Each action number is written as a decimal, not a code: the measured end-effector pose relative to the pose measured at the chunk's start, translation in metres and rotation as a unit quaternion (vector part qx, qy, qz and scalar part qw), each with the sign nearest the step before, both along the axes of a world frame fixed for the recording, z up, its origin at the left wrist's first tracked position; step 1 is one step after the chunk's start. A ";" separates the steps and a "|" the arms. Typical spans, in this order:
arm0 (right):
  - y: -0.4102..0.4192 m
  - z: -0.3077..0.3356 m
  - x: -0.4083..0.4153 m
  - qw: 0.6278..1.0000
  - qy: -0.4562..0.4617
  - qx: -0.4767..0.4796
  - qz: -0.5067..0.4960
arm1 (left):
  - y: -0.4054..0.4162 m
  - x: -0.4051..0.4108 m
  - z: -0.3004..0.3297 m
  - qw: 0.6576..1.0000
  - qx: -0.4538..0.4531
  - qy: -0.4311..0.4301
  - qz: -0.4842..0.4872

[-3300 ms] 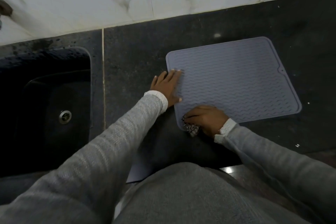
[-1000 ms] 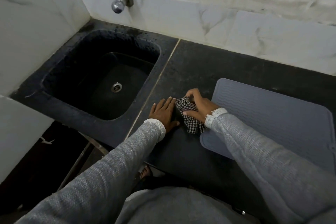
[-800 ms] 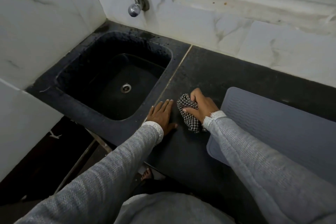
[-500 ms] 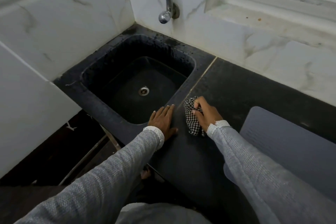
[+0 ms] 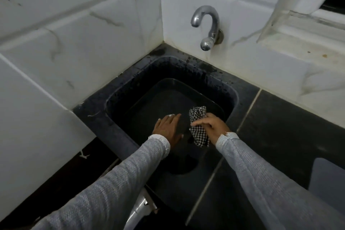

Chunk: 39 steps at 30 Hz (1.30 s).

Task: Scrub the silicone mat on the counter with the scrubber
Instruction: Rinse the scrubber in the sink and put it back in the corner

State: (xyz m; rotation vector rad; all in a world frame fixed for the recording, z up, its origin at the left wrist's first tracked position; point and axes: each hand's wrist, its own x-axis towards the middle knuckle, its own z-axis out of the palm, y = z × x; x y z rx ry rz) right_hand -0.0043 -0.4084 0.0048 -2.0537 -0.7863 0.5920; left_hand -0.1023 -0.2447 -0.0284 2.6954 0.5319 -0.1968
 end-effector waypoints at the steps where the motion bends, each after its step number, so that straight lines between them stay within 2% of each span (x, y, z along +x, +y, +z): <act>1: 0.015 0.000 0.003 1.000 0.002 0.000 0.008 | 0.017 0.001 0.002 1.000 0.003 0.001 0.007; 5: 0.066 0.005 0.015 0.999 -0.017 -0.018 0.041 | 0.074 0.008 0.012 0.999 0.036 0.011 0.011; 7: 0.091 0.003 0.030 0.990 -0.078 -0.073 0.094 | 0.100 0.015 0.017 0.998 0.055 0.017 0.012; 9: 0.115 0.003 0.050 0.975 -0.104 -0.143 0.135 | 0.123 0.023 0.022 0.997 0.078 0.024 0.004; 11: 0.133 0.002 0.069 0.960 -0.133 -0.173 0.176 | 0.144 0.032 0.027 0.995 0.098 0.031 -0.009; 12: 0.140 0.001 0.078 0.949 -0.175 -0.172 0.197 | 0.154 0.037 0.029 0.994 0.105 0.031 -0.015; 15: 0.156 0.007 0.102 0.882 -0.363 -0.196 0.228 | 0.182 0.054 0.035 0.993 0.113 0.022 -0.020; 17: 0.168 0.013 0.117 0.853 -0.425 -0.210 0.217 | 0.199 0.064 0.038 0.992 0.121 0.018 -0.017; 19: 0.183 0.015 0.131 0.849 -0.437 -0.217 0.204 | 0.214 0.073 0.041 0.992 0.125 0.012 -0.011; 24: 0.218 0.025 0.171 0.853 -0.394 -0.301 0.163 | 0.244 0.097 0.040 0.994 0.111 0.009 0.002; 27: 0.240 0.018 0.196 0.856 -0.395 -0.293 0.157 | 0.259 0.111 0.036 0.995 0.102 0.006 0.007; 30: 0.261 0.008 0.219 0.871 -0.396 -0.247 0.157 | 0.273 0.126 0.031 0.995 0.105 0.005 0.002; 33: 0.285 -0.003 0.236 0.853 -0.458 -0.177 0.176 | 0.284 0.140 0.026 0.994 0.109 0.008 -0.002; 39: 0.335 -0.015 0.269 0.815 -0.529 -0.104 0.212 | 0.297 0.169 0.017 0.992 0.125 -0.013 -0.025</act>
